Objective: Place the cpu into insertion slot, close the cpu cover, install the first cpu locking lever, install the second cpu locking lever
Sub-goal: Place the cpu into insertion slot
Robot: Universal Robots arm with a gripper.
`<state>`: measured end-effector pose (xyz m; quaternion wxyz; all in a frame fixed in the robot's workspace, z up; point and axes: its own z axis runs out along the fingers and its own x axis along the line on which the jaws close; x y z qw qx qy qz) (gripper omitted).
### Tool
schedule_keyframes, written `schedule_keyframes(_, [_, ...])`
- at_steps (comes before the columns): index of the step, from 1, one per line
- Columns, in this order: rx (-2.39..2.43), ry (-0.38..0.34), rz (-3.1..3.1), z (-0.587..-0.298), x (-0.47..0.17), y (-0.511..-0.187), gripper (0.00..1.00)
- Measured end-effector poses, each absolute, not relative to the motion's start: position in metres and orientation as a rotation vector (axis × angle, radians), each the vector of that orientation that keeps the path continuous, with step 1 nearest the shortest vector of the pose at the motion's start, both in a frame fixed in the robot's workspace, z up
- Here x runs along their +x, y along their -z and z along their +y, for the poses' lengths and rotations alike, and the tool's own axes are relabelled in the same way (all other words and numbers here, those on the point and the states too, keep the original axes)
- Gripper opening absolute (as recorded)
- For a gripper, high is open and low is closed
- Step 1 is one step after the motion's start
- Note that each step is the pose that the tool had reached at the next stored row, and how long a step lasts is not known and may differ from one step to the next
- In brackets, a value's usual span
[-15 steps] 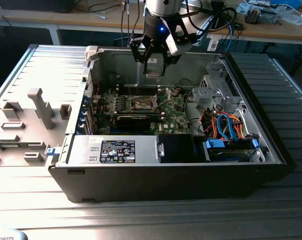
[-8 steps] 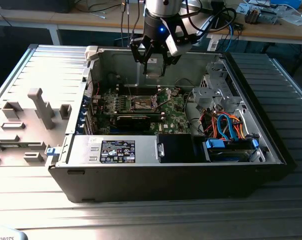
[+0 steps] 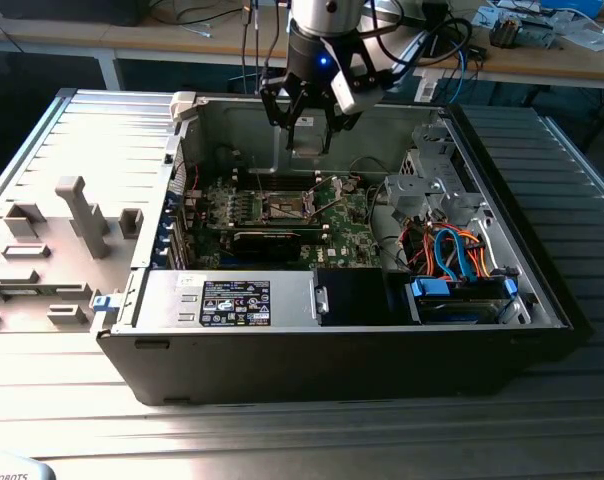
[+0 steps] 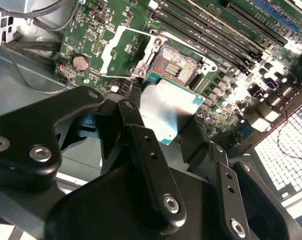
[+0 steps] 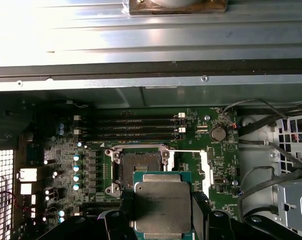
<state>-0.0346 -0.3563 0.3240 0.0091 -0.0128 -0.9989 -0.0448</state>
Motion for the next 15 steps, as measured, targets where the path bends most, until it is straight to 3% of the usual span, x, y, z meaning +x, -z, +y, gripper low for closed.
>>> schedule_keyframes(15, [-0.04, 0.14, -3.12, -0.3563, -0.0346, -0.3199, 0.54])
